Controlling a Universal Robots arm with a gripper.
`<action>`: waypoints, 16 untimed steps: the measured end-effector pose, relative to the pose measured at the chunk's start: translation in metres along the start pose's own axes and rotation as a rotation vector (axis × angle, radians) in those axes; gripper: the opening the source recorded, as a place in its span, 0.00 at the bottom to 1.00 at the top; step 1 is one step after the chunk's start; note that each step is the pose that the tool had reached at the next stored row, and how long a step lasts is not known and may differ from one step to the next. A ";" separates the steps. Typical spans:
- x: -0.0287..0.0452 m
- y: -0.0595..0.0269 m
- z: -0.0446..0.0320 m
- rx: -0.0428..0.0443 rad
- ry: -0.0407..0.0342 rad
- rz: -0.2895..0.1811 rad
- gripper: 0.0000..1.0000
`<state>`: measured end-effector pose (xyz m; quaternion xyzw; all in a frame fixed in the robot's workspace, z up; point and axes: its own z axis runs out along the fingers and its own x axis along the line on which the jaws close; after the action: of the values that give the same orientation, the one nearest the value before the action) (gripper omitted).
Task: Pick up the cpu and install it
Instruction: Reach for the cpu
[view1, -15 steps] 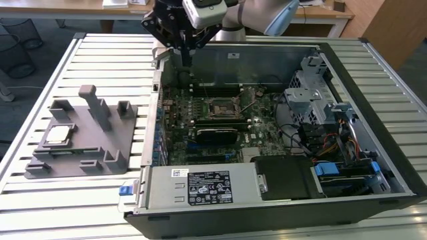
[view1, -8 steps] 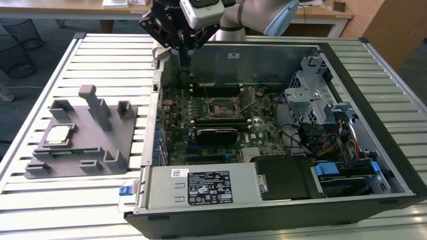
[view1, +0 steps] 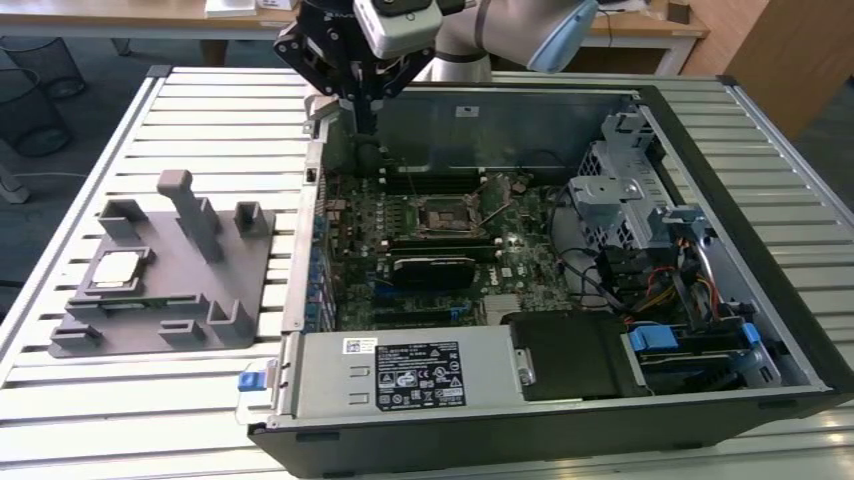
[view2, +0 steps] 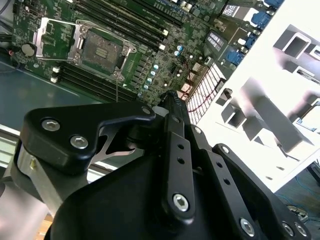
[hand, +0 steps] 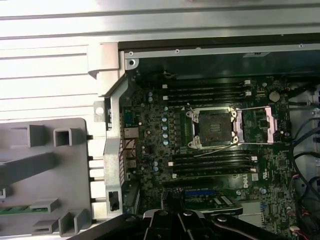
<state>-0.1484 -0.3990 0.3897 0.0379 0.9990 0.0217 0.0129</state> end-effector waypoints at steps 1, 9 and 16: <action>0.0007 0.0000 0.0001 0.0000 0.0000 0.000 0.11; 0.0112 -0.0003 0.0003 0.0002 0.0000 0.000 0.11; 0.0240 -0.0009 0.0004 0.0003 0.0000 0.000 0.11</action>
<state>-0.1724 -0.3980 0.3887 0.0379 0.9990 0.0216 0.0129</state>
